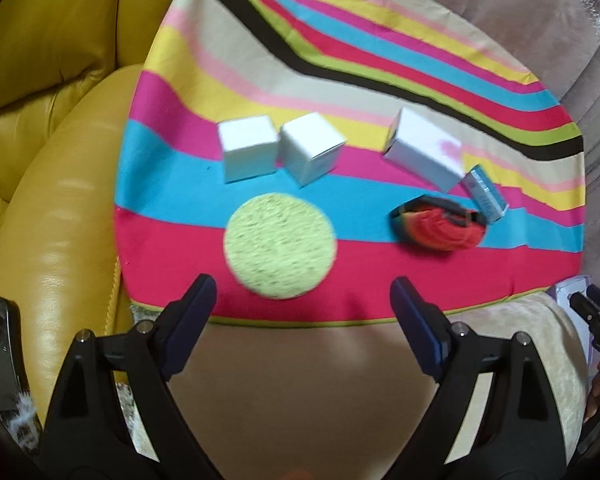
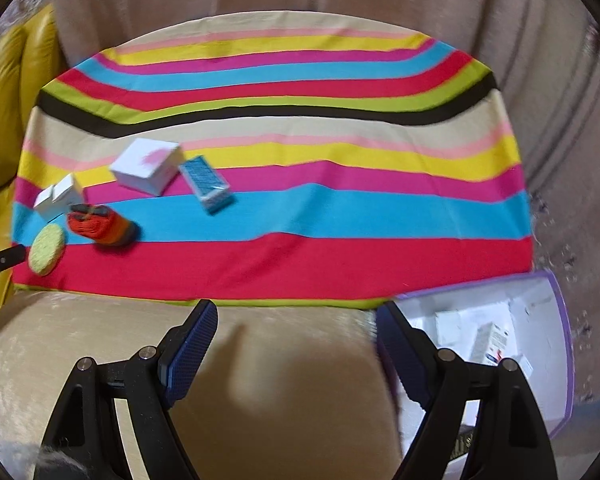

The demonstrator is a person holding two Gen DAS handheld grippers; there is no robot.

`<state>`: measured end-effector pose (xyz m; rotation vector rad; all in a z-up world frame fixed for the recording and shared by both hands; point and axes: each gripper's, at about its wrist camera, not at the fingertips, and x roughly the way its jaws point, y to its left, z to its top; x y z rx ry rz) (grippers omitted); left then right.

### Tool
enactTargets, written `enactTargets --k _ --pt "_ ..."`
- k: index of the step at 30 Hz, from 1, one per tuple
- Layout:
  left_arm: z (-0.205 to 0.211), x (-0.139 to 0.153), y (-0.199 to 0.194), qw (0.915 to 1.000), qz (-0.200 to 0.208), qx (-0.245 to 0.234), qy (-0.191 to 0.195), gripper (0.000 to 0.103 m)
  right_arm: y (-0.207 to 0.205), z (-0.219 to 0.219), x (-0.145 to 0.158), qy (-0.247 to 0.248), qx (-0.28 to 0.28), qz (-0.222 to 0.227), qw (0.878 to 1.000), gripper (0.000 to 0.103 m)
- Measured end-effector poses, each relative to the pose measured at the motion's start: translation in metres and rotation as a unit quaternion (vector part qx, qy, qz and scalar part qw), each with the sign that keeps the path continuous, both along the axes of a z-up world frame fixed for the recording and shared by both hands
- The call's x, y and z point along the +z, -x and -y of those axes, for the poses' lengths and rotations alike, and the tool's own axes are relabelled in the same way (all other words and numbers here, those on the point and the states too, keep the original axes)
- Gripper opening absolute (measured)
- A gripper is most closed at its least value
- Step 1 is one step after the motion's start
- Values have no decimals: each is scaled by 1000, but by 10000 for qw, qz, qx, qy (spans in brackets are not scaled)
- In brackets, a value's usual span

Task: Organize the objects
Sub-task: 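Grasp the green round sponge with left while right moves toward the red strap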

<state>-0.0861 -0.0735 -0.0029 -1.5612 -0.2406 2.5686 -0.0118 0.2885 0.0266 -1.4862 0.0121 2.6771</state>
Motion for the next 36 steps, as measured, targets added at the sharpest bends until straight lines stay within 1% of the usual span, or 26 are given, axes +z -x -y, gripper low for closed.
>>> enactTargets --k 2,3,6,8,13,17,20,25,28,30,36 --pt "2 -5 3 9999 112 -48 77 91 6 15 0 52 209 22 9998 83" --pt "2 -8 6 9998 163 -121 70 93 9 22 0 77 288 34 9995 83" --pt "1 -15 12 9993 295 -188 91 93 18 48 -2 123 592 85 9981 83" --pt "1 -19 16 9991 356 -238 35 93 22 64 -3 65 754 103 9971 83" --pt "2 -27 26 9984 496 -253 81 93 32 96 -6 7 1049 149 9944 84" --pt "1 -33 34 9979 558 -279 190 93 41 110 -10 129 1099 197 9937 85" --pt "-4 -39 39 9967 637 -396 327 93 47 118 -13 213 1095 237 9935 86" --pt "-11 -41 43 9954 567 -483 607 93 58 133 -20 220 1134 337 9927 86" --pt "-19 -42 43 9932 485 -629 849 89 63 141 -23 188 1145 382 9925 86" --pt "-22 -41 41 9926 435 -693 901 84 66 146 -24 138 1118 396 9928 86" --pt "-23 -39 36 9932 306 -647 917 83 77 160 -27 182 1003 380 9941 88"
